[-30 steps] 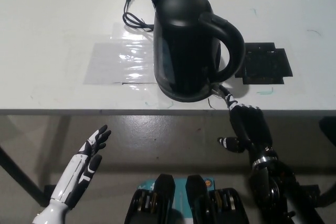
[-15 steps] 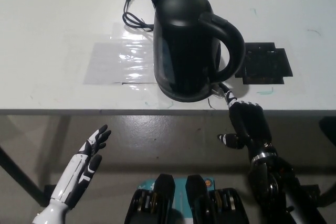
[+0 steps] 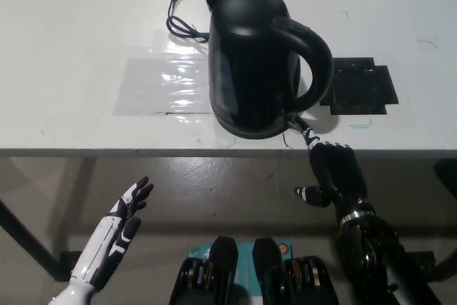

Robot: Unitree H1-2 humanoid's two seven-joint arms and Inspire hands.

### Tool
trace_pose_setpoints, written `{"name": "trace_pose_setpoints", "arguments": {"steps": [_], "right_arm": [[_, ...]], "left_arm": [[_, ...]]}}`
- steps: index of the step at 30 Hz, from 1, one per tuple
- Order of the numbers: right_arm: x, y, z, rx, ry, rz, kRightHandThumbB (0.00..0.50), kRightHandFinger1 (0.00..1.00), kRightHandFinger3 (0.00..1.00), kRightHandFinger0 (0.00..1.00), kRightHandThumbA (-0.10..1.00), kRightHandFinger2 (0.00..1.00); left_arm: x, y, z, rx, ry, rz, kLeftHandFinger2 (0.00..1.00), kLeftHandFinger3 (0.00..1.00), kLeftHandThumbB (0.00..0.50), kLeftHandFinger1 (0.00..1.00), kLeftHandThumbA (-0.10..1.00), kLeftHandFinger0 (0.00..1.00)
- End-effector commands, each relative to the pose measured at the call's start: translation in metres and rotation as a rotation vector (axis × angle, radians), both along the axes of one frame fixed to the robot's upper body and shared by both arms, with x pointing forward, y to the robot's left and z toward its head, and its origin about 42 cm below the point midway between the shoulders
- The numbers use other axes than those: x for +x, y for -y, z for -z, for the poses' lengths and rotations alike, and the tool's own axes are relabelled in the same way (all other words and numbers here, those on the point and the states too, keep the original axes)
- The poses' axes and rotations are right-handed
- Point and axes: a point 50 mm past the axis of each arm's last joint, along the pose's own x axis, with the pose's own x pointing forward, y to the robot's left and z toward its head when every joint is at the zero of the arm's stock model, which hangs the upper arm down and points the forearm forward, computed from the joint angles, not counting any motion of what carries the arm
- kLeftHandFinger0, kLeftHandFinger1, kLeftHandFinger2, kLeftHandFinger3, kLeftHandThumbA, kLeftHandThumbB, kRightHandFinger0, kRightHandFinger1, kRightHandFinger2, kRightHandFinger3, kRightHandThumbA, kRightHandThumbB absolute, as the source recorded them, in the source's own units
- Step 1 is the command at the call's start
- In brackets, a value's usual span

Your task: A kettle is kept at the center of the table close to the robot and the robot uses its right index finger to press downwards on the transparent start boiling button

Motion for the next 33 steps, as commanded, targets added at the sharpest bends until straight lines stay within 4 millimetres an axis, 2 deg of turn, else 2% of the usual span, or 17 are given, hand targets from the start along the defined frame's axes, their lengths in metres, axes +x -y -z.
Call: {"name": "trace_pose_setpoints", "arguments": {"steps": [1,15,21,28,33], "right_arm": [[0.005,-0.001,-0.011,-0.001,0.047,-0.001,0.278,0.00,1.00,0.00,1.00,0.00],[0.009,0.001,-0.002,-0.009,0.032,0.013,0.269,0.00,1.00,0.00,1.00,0.00],[0.011,0.003,-0.001,-0.010,0.021,0.023,0.275,0.00,1.00,0.00,1.00,0.00],[0.014,0.005,0.003,-0.018,0.012,0.037,0.281,0.00,1.00,0.00,1.00,0.00],[0.020,0.008,0.009,-0.023,-0.013,0.050,0.270,0.00,1.00,0.00,1.00,0.02]], "left_arm": [[-0.002,0.000,-0.005,0.008,0.038,0.028,1.00,1.00,0.392,1.00,1.00,1.00],[-0.003,-0.001,-0.004,-0.001,0.040,0.030,1.00,1.00,0.382,1.00,1.00,1.00],[-0.003,-0.001,-0.004,-0.005,0.038,0.028,1.00,1.00,0.408,1.00,1.00,1.00],[-0.003,-0.002,-0.005,-0.009,0.043,0.033,1.00,1.00,0.396,1.00,1.00,1.00],[-0.002,-0.002,-0.006,-0.002,0.047,0.028,1.00,1.00,0.412,1.00,1.00,1.00]]}}
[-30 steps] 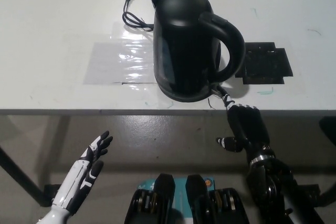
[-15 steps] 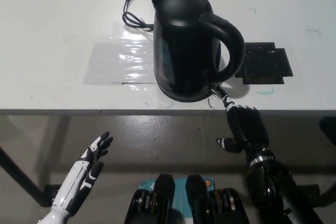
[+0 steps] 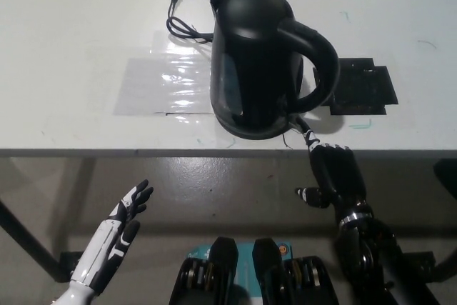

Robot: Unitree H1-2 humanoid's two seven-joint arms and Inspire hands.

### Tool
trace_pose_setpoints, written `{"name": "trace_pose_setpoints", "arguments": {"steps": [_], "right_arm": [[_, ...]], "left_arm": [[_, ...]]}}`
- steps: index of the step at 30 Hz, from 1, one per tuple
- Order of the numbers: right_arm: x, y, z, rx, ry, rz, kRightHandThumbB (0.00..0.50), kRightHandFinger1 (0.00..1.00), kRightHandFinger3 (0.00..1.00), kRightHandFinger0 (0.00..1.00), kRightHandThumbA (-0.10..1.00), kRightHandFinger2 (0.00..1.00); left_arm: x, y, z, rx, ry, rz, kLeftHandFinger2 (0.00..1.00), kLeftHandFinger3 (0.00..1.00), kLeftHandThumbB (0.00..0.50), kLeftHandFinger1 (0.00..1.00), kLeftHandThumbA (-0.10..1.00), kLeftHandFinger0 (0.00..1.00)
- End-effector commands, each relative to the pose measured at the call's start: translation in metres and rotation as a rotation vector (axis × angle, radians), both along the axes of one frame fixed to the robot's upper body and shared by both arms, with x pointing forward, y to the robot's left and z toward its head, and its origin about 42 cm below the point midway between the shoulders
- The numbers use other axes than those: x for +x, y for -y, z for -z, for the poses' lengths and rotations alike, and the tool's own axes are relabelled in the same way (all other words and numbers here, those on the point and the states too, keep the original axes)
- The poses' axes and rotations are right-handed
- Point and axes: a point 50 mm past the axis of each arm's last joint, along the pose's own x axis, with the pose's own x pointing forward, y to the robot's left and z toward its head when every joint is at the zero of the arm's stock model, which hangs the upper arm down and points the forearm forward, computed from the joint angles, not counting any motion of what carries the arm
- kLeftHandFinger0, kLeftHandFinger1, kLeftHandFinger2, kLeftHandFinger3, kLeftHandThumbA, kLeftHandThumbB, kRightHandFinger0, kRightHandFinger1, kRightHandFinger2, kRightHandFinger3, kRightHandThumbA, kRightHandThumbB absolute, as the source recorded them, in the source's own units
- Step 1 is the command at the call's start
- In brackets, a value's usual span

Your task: A kettle is kept at the center of the table close to the robot and the robot uses its right index finger to press downwards on the transparent start boiling button

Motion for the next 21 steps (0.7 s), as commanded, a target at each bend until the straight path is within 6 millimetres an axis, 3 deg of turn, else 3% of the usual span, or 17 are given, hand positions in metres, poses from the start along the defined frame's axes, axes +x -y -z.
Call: {"name": "trace_pose_setpoints", "arguments": {"steps": [1,10,21], "right_arm": [[0.013,0.004,-0.005,-0.005,0.000,0.018,0.274,0.00,1.00,0.00,1.00,0.03],[0.020,0.007,0.006,-0.017,-0.043,0.035,0.276,0.00,1.00,0.00,1.00,0.03],[0.022,0.004,0.005,-0.017,-0.052,0.033,0.281,0.00,1.00,0.00,1.00,0.03]], "left_arm": [[0.001,-0.002,-0.008,0.007,0.047,0.027,1.00,1.00,0.414,1.00,1.00,1.00],[0.001,-0.003,-0.008,0.007,0.046,0.028,1.00,1.00,0.420,1.00,1.00,1.00],[0.004,-0.004,-0.010,0.014,0.052,0.030,1.00,1.00,0.428,1.00,1.00,1.00]]}}
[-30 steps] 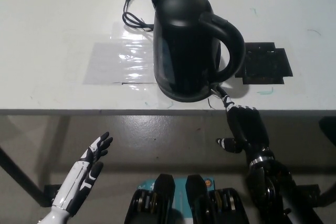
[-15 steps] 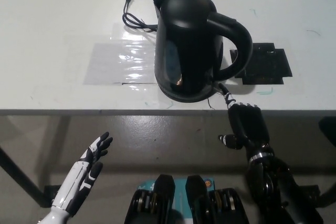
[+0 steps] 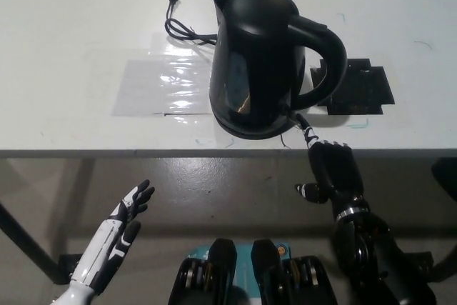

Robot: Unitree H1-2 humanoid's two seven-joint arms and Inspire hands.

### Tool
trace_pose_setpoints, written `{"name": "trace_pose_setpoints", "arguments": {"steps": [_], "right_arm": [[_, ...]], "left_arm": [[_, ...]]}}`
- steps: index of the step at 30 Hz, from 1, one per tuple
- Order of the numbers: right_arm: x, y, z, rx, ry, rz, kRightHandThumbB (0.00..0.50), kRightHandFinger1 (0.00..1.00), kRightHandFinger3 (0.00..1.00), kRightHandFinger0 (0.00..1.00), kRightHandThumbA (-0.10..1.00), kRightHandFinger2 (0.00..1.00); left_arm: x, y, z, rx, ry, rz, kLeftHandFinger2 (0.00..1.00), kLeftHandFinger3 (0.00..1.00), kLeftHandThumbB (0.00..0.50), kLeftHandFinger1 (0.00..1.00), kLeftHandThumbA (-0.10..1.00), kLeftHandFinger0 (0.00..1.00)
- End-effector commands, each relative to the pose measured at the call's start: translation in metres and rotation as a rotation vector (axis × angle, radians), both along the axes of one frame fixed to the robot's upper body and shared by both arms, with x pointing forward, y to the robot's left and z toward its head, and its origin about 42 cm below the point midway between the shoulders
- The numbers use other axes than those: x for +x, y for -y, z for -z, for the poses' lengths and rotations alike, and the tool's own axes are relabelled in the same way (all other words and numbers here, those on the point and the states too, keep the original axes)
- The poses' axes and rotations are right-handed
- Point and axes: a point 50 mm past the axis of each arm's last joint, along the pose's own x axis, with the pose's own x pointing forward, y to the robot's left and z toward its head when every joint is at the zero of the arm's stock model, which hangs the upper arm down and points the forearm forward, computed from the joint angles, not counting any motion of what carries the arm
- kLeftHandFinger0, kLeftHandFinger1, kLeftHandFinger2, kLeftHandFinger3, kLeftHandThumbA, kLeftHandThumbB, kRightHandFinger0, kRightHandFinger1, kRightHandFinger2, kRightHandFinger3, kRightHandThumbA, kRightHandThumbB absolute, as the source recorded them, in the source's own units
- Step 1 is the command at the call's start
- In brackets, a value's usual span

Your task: A kettle is kept at the center of the table close to the robot and the robot uses its right index finger to press downwards on the transparent start boiling button

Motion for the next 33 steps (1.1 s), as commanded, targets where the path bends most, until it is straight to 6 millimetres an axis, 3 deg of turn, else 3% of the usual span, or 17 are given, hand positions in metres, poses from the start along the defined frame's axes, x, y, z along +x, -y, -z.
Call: {"name": "trace_pose_setpoints", "arguments": {"steps": [1,3,16,20,25,27,28,31,32,33], "right_arm": [[0.012,0.005,-0.003,-0.010,-0.046,0.020,0.285,0.00,1.00,0.00,1.00,0.04],[0.013,0.005,-0.003,-0.019,-0.053,0.021,0.290,0.00,1.00,0.00,1.00,0.07],[0.020,0.003,0.003,-0.085,-0.146,0.043,0.301,0.00,1.00,0.00,1.00,0.00],[0.023,0.002,0.007,-0.123,-0.196,0.049,0.302,0.00,1.00,0.00,1.00,0.06],[0.022,0.002,0.007,-0.151,-0.217,0.049,0.314,0.00,1.00,0.00,1.00,0.04],[0.021,0.002,0.005,-0.155,-0.222,0.043,0.311,0.02,1.00,0.02,1.00,0.13],[0.021,0.002,0.003,-0.167,-0.222,0.037,0.307,0.07,1.00,0.05,1.00,0.24],[0.019,0.002,-0.005,-0.167,-0.198,0.033,0.309,0.13,1.00,0.08,1.00,0.33],[0.019,0.001,-0.006,-0.166,-0.195,0.032,0.308,0.14,1.00,0.10,1.00,0.36],[0.018,0.002,-0.009,-0.156,-0.183,0.032,0.306,0.04,1.00,0.02,1.00,0.26]], "left_arm": [[0.004,-0.003,-0.010,0.008,0.052,0.018,1.00,1.00,0.428,1.00,1.00,1.00],[0.003,-0.003,-0.010,0.007,0.049,0.017,1.00,1.00,0.431,1.00,1.00,1.00],[0.006,-0.004,-0.014,0.011,0.058,0.018,1.00,1.00,0.422,1.00,1.00,1.00],[0.006,-0.004,-0.015,0.014,0.058,0.015,1.00,1.00,0.420,1.00,1.00,1.00],[0.008,-0.004,-0.015,0.008,0.056,0.024,1.00,1.00,0.423,1.00,1.00,1.00],[0.008,-0.005,-0.016,0.013,0.056,0.022,1.00,1.00,0.428,1.00,1.00,1.00],[0.008,-0.005,-0.016,0.015,0.057,0.022,1.00,1.00,0.421,1.00,1.00,1.00],[0.008,-0.006,-0.016,0.019,0.054,0.024,1.00,1.00,0.421,1.00,1.00,1.00],[0.008,-0.006,-0.016,0.020,0.054,0.023,1.00,1.00,0.420,1.00,1.00,1.00],[0.008,-0.006,-0.016,0.019,0.055,0.024,1.00,1.00,0.418,1.00,1.00,1.00]]}}
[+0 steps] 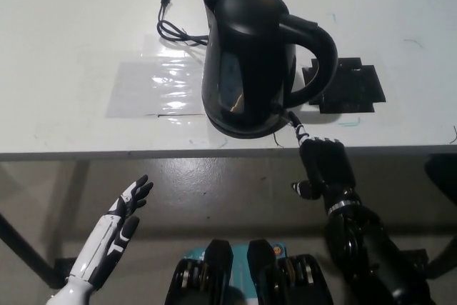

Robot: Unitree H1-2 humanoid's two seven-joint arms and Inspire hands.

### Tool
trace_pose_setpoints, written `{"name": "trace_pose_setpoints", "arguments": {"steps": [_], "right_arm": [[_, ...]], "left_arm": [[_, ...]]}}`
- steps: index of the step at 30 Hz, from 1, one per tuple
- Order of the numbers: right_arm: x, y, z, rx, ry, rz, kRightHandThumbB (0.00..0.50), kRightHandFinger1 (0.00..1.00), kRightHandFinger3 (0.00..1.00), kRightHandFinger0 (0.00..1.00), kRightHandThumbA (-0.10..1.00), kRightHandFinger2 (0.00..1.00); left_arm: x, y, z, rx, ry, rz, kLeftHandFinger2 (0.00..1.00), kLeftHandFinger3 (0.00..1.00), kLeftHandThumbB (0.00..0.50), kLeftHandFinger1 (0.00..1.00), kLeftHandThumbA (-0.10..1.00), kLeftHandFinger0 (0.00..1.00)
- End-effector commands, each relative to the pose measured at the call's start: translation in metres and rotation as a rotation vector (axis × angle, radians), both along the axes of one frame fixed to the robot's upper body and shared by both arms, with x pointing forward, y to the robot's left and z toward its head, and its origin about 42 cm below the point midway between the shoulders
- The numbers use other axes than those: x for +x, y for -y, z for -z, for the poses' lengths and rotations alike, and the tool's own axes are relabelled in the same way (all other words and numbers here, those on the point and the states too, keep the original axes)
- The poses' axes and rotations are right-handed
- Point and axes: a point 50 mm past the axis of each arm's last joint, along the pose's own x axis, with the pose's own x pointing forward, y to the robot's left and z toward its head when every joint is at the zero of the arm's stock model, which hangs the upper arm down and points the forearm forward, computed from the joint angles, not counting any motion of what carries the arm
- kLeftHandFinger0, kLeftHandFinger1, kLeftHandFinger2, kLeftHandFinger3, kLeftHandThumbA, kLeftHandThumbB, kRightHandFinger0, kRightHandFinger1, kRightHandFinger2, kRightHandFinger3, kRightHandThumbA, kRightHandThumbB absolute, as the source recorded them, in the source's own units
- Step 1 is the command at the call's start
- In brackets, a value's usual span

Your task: A kettle is kept at the center of the table close to the robot and the robot uses its right index finger to press downwards on the transparent start boiling button

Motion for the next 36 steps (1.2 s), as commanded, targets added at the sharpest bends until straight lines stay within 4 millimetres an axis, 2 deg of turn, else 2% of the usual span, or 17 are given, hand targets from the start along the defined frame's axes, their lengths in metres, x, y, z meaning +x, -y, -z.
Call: {"name": "trace_pose_setpoints", "arguments": {"steps": [1,2,3,5,7,9,13,15,18,21,24,28,31,33,34,36], "right_arm": [[0.010,0.012,-0.007,-0.062,-0.132,0.043,0.313,0.01,1.00,0.00,1.00,0.17],[0.009,0.012,-0.012,-0.045,-0.109,0.037,0.316,0.00,1.00,0.00,1.00,0.07],[0.008,0.012,-0.015,-0.040,-0.098,0.034,0.327,0.00,1.00,0.00,1.00,0.02],[0.006,0.013,-0.021,-0.031,-0.079,0.033,0.335,0.00,1.00,0.00,1.00,0.01],[0.002,0.014,-0.030,-0.015,-0.056,0.031,0.342,0.05,1.00,0.00,1.00,0.04],[-0.003,0.013,-0.038,0.018,-0.024,0.019,0.334,0.02,1.00,0.00,1.00,0.00],[-0.019,0.012,-0.058,0.072,0.091,-0.003,0.314,0.06,1.00,0.00,1.00,0.03],[-0.032,0.010,-0.077,0.112,0.172,-0.026,0.306,0.08,1.00,0.00,1.00,0.07],[-0.046,0.010,-0.092,0.166,0.248,-0.048,0.292,0.02,1.00,0.00,1.00,0.02],[-0.063,0.011,-0.108,0.203,0.304,-0.066,0.294,0.02,1.00,0.00,1.00,0.02],[-0.074,0.011,-0.116,0.234,0.330,-0.090,0.293,0.02,1.00,0.00,1.00,0.04],[-0.085,0.012,-0.125,0.263,0.342,-0.107,0.304,0.00,1.00,0.00,1.00,0.01],[-0.100,0.013,-0.132,0.322,0.361,-0.137,0.308,0.00,1.00,0.00,1.00,0.00],[-0.113,0.013,-0.138,0.367,0.380,-0.160,0.347,0.00,1.00,0.00,1.00,0.03],[-0.127,0.015,-0.142,0.441,0.415,-0.202,0.334,0.00,1.00,0.00,1.00,0.03],[-0.138,0.019,-0.143,0.496,0.459,-0.228,0.325,0.01,1.00,0.00,1.00,0.06]], "left_arm": [[0.005,-0.004,-0.013,0.016,0.045,0.025,1.00,1.00,0.417,1.00,1.00,1.00],[0.005,-0.004,-0.013,0.011,0.047,0.026,1.00,1.00,0.417,1.00,1.00,1.00],[0.005,-0.004,-0.013,0.011,0.048,0.027,1.00,1.00,0.417,1.00,1.00,1.00],[0.006,-0.004,-0.012,0.011,0.048,0.027,1.00,1.00,0.418,1.00,1.00,1.00],[0.006,-0.003,-0.013,0.020,0.048,0.027,1.00,1.00,0.408,1.00,1.00,1.00],[0.005,-0.003,-0.013,0.020,0.048,0.027,1.00,1.00,0.410,1.00,1.00,1.00],[0.005,-0.004,-0.013,0.023,0.045,0.028,1.00,1.00,0.408,1.00,1.00,1.00],[0.006,-0.005,-0.014,0.022,0.047,0.023,1.00,1.00,0.407,1.00,1.00,1.00],[0.005,-0.005,-0.014,0.021,0.046,0.023,1.00,1.00,0.404,1.00,1.00,1.00],[0.006,-0.005,-0.013,0.025,0.044,0.026,1.00,1.00,0.400,1.00,1.00,1.00],[0.005,-0.005,-0.013,0.026,0.042,0.026,1.00,1.00,0.399,1.00,1.00,1.00],[0.006,-0.005,-0.013,0.024,0.044,0.027,1.00,1.00,0.397,1.00,1.00,1.00],[0.006,-0.005,-0.015,0.021,0.043,0.024,1.00,1.00,0.403,1.00,1.00,1.00],[0.006,-0.005,-0.015,0.019,0.045,0.024,1.00,1.00,0.400,1.00,1.00,1.00],[0.007,-0.005,-0.016,0.018,0.047,0.022,1.00,1.00,0.400,1.00,1.00,1.00],[0.008,-0.004,-0.016,0.017,0.046,0.023,1.00,1.00,0.401,1.00,1.00,1.00]]}}
